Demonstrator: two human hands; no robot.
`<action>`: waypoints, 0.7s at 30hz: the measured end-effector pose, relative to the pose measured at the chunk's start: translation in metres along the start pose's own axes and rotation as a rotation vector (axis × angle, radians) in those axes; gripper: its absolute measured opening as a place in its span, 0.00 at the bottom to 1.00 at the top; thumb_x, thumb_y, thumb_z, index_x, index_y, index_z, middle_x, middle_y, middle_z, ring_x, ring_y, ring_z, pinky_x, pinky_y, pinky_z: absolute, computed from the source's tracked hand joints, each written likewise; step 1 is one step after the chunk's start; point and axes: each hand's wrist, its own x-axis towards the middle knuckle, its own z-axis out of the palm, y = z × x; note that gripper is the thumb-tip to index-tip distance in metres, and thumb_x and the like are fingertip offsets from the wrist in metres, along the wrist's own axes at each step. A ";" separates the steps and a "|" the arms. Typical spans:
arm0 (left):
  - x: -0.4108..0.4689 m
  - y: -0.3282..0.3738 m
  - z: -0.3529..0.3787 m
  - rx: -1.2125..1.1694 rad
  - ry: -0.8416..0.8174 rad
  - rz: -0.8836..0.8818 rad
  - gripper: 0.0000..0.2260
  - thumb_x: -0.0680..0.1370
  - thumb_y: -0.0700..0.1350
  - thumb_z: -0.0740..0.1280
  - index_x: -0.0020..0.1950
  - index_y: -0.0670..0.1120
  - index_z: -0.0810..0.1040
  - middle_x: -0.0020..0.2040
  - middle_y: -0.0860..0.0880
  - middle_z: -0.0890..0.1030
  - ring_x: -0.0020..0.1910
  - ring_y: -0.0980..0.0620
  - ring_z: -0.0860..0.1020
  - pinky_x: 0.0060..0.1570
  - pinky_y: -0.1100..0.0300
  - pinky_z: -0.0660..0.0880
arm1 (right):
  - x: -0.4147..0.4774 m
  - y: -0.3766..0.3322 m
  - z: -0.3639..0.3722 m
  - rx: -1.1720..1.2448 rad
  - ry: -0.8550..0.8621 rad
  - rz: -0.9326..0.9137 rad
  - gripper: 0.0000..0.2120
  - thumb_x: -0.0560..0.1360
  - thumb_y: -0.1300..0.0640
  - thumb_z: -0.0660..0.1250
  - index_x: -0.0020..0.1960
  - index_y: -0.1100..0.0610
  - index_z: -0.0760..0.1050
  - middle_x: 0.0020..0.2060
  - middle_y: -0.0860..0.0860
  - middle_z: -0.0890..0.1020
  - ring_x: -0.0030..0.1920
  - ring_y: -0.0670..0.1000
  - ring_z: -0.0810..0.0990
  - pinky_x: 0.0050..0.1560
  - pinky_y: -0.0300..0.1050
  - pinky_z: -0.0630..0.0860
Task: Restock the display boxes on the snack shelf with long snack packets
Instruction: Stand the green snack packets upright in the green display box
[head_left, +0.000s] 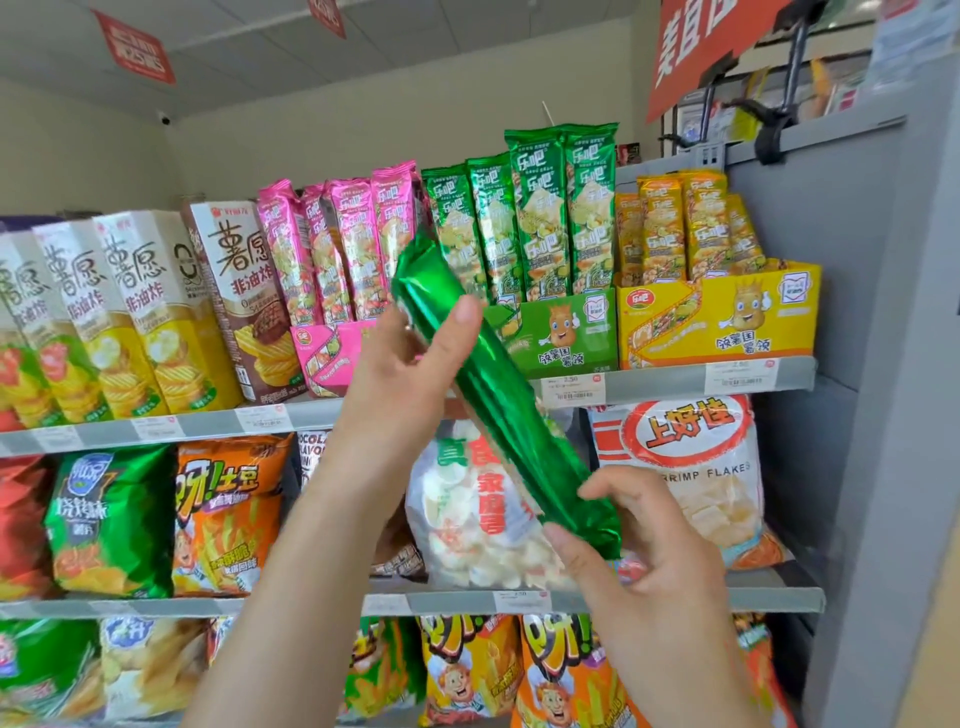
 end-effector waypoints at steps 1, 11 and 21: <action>0.007 0.005 -0.001 0.003 0.024 0.022 0.20 0.68 0.65 0.72 0.50 0.53 0.77 0.38 0.55 0.83 0.39 0.54 0.84 0.36 0.56 0.82 | 0.003 0.001 0.003 -0.147 0.016 -0.104 0.16 0.72 0.57 0.74 0.48 0.41 0.70 0.44 0.40 0.81 0.46 0.39 0.79 0.44 0.27 0.71; 0.081 0.029 -0.019 -0.011 -0.110 0.131 0.13 0.69 0.49 0.72 0.52 0.52 0.76 0.41 0.51 0.82 0.40 0.51 0.80 0.45 0.47 0.82 | 0.056 -0.009 0.027 0.184 -0.077 -0.021 0.14 0.71 0.48 0.70 0.50 0.39 0.67 0.46 0.44 0.81 0.47 0.49 0.79 0.49 0.51 0.77; 0.137 0.059 -0.028 0.166 -0.185 0.383 0.21 0.75 0.42 0.73 0.65 0.51 0.72 0.48 0.44 0.85 0.43 0.49 0.83 0.41 0.51 0.83 | 0.111 -0.002 0.050 -0.213 0.104 -0.215 0.23 0.67 0.46 0.78 0.53 0.39 0.68 0.50 0.37 0.76 0.55 0.40 0.73 0.51 0.27 0.66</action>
